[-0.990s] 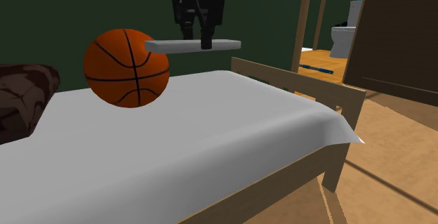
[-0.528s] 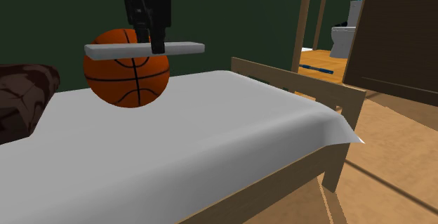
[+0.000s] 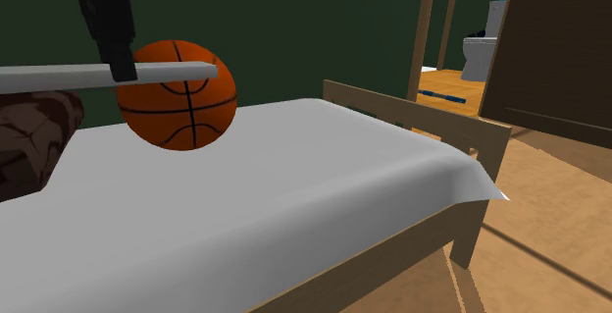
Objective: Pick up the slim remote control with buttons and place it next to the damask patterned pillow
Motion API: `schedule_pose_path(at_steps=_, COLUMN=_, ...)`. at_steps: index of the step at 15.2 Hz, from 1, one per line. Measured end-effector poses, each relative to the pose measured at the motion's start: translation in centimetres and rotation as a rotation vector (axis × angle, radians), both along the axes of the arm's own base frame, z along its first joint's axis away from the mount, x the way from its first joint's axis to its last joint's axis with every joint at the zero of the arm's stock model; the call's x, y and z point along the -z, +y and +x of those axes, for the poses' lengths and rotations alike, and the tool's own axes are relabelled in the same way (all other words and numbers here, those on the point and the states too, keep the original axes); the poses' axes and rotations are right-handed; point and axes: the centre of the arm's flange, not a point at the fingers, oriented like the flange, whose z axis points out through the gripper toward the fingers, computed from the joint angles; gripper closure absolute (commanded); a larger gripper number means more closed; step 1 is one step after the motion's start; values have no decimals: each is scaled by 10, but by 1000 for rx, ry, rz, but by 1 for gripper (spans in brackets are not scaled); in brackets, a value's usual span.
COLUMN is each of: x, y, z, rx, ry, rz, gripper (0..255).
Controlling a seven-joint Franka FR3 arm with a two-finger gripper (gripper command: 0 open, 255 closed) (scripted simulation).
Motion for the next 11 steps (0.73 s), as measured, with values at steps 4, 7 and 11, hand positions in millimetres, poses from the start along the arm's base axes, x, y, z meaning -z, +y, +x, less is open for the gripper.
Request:
schedule_pose_path(at_steps=4, x=-1, y=44, z=-32, rx=0, ry=0, rz=0, gripper=255)
schedule_pose_path(at_steps=7, x=-2, y=72, z=-60, rx=0, ry=-1, rz=0, gripper=255)
schedule_pose_path(at_steps=11, x=-1, y=115, z=-90, rx=-1, ry=0, rz=-1, gripper=255)
